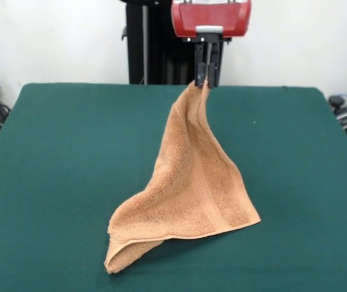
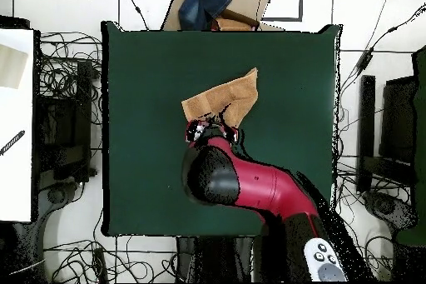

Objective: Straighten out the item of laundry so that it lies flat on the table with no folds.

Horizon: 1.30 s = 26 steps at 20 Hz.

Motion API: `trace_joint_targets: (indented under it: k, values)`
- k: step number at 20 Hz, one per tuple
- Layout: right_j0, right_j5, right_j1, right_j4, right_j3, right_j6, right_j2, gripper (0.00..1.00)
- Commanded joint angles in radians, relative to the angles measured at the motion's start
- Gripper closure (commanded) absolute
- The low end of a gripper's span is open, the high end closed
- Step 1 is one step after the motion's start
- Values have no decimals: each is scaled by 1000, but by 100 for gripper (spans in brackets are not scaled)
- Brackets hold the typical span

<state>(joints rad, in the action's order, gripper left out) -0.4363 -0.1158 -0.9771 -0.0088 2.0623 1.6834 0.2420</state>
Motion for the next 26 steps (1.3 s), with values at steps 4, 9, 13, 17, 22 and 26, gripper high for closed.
trace_joint_targets:
  k: [4,9,13,17,22,26]
  values:
    - [27,-57,-57,-39,125,127,-6,100]
    - [22,-54,-103,-37,188,132,-1,100]
    - [18,-58,-115,-28,215,136,0,100]
    - [10,-47,-117,-29,228,134,3,100]
    - [4,-24,-111,-35,236,133,4,100]
    - [11,0,-102,-43,249,139,-2,100]
